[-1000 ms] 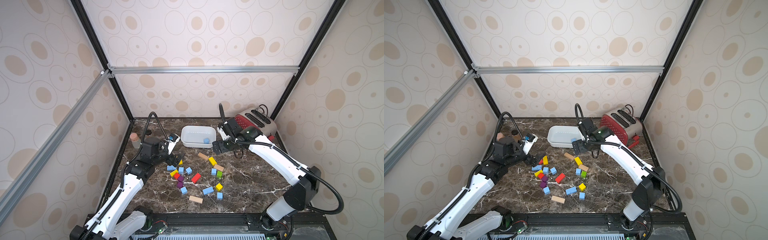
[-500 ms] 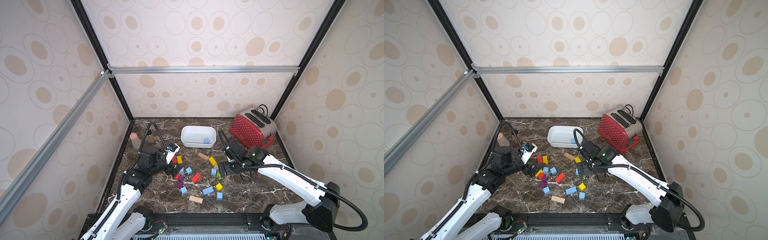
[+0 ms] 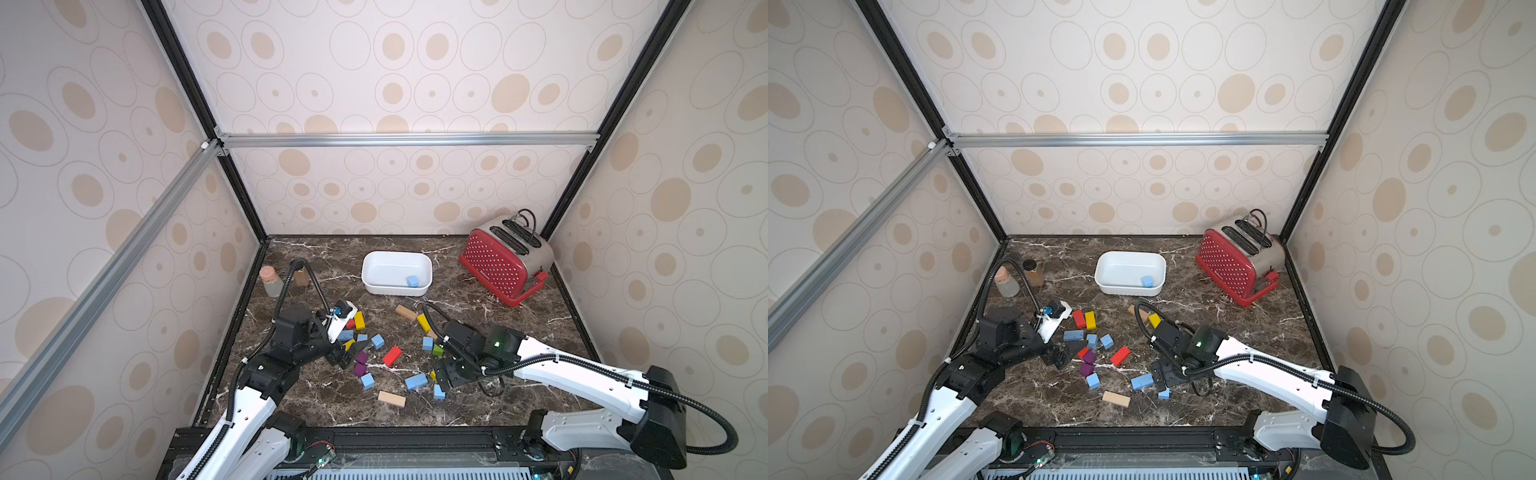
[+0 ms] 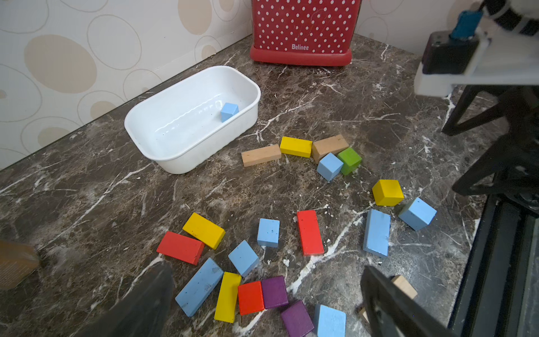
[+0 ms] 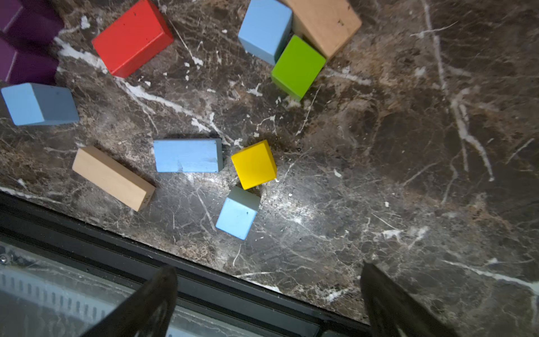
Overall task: Pick out the blue building blocks
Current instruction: Pick up the building block from the center of the board.
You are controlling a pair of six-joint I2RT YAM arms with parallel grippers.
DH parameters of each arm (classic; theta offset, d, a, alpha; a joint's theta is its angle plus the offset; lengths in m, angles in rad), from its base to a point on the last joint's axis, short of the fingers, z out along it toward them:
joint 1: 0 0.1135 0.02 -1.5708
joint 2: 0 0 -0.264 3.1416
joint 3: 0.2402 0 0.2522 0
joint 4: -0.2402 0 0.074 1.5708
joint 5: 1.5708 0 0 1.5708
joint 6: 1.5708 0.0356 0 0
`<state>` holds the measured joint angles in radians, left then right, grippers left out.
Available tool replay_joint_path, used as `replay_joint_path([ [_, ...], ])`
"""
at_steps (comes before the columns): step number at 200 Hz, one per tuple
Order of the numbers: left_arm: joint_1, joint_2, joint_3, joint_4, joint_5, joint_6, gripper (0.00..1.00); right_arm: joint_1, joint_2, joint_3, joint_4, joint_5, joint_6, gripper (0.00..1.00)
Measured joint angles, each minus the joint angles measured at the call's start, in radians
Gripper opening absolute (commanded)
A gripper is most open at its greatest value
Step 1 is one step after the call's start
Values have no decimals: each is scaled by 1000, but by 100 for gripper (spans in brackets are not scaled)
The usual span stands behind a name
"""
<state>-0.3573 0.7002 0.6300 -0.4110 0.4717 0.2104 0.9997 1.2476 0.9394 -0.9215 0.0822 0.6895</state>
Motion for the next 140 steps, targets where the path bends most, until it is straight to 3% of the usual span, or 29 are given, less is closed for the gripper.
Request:
replay_joint_path([
  [51, -3, -40, -25, -34, -3, 0, 99, 16, 58, -85, 107, -38, 10, 99],
  [140, -4, -77, -33, -55, -21, -10, 99, 17, 201, -95, 182, -63, 22, 96],
])
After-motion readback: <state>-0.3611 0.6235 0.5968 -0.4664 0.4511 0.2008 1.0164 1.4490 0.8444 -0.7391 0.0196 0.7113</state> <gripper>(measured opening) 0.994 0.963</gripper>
